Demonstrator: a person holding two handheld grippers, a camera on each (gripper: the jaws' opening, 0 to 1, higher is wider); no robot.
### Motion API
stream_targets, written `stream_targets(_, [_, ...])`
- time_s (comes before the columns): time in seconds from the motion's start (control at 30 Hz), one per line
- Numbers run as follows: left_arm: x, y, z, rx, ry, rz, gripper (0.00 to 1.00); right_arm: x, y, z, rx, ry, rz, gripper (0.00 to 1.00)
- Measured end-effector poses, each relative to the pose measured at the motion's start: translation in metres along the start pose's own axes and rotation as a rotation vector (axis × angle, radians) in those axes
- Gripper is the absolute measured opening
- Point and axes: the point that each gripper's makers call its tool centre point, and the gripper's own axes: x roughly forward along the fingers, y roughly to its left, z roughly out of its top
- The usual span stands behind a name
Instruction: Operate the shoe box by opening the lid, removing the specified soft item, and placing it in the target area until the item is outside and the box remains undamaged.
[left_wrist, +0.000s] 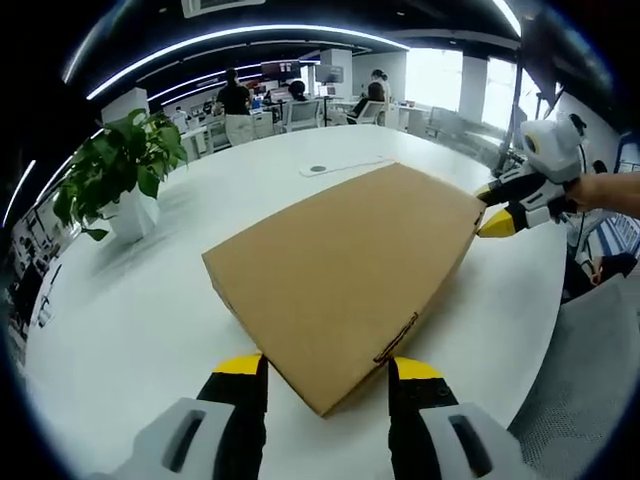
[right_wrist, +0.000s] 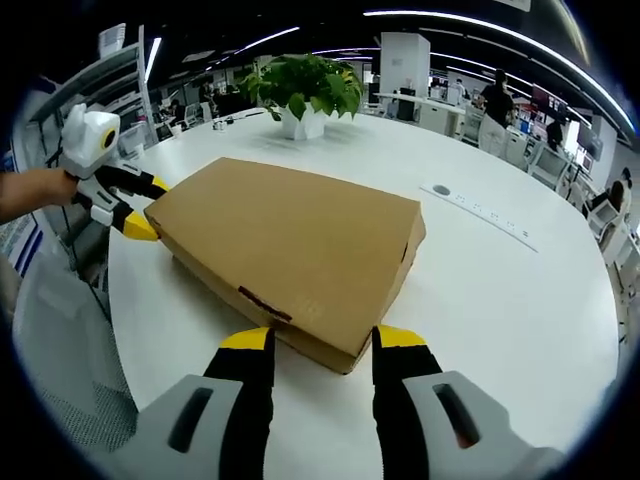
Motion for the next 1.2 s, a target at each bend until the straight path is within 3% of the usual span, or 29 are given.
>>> stream_targets(0.13, [-0.004, 0.001, -0.003, 0.016, 0.010, -0.011, 0.47, -0.002, 0.010, -0.004, -0.048, 0.009, 0.000, 0.36])
stream_targets(0.4, [-0.013, 0.005, -0.011, 0.039, 0.016, -0.032, 0.47, -0.007, 0.029, -0.009, -0.066, 0.009, 0.006, 0.36])
stream_targets(1.2, [-0.040, 0.018, -0.039, 0.113, 0.050, -0.091, 0.48, -0.020, 0.088, -0.021, -0.045, -0.018, 0.020, 0.37])
